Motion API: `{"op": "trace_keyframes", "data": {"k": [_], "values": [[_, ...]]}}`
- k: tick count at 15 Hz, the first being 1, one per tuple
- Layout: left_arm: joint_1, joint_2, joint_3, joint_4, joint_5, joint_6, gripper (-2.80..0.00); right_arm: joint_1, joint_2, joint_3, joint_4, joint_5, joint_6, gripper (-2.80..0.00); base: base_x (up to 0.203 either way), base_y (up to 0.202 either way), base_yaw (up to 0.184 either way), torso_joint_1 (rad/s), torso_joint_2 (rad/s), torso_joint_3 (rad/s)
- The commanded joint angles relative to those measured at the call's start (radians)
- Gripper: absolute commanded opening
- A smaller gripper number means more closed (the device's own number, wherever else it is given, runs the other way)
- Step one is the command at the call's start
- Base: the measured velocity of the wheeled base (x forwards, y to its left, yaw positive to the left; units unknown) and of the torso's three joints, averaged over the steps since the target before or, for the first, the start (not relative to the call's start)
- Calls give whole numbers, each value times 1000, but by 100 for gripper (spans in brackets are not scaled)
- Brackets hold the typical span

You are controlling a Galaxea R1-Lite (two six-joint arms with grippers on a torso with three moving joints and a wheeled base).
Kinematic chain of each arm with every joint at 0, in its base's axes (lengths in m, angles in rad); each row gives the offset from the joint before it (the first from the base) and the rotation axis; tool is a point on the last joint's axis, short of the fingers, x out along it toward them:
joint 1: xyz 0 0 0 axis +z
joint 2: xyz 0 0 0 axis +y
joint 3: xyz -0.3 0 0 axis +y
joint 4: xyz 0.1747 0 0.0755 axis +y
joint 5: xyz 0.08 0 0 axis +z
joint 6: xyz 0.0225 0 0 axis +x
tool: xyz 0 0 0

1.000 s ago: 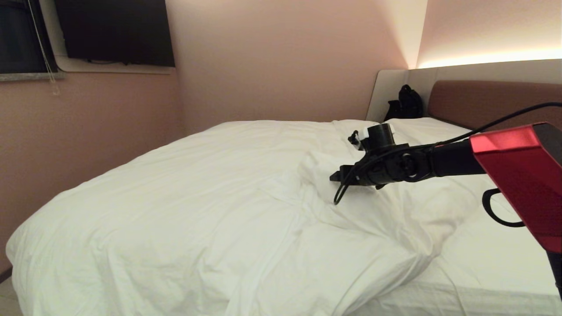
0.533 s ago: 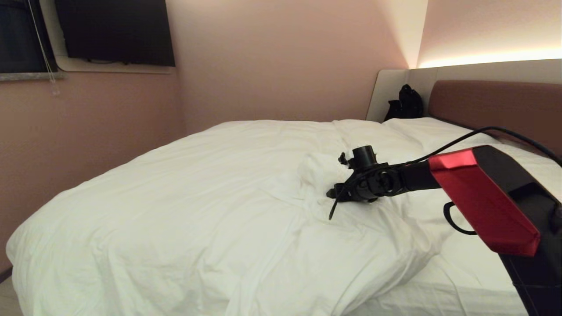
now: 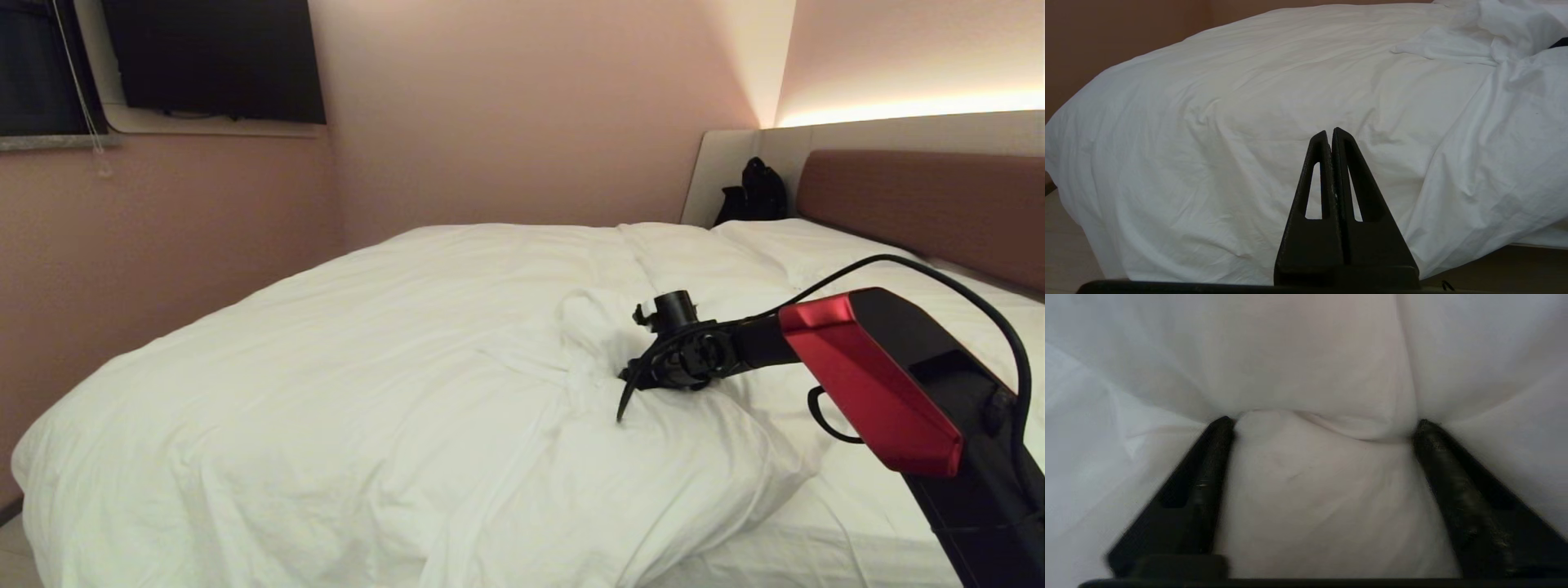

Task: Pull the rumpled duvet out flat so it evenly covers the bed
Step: Flatten the corners of the folded blanket

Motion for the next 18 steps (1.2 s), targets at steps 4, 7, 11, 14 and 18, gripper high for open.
{"op": "trace_keyframes", "data": {"k": [4, 7, 11, 14, 18], "values": [[0, 0, 0, 0, 0, 0, -280, -2, -65, 27, 7, -1, 14, -280, 0, 0, 0, 0, 0, 0], [0, 0, 0, 0, 0, 0, -280, -2, -130, 68, 6, 3, 17, -280, 0, 0, 0, 0, 0, 0], [0, 0, 0, 0, 0, 0, -280, -2, -292, 209, -4, 20, 18, -280, 0, 0, 0, 0, 0, 0], [0, 0, 0, 0, 0, 0, -280, -2, -408, 322, -25, 39, 17, -280, 0, 0, 0, 0, 0, 0], [0, 0, 0, 0, 0, 0, -280, -19, -584, 532, -67, 45, 13, -280, 0, 0, 0, 0, 0, 0]]}}
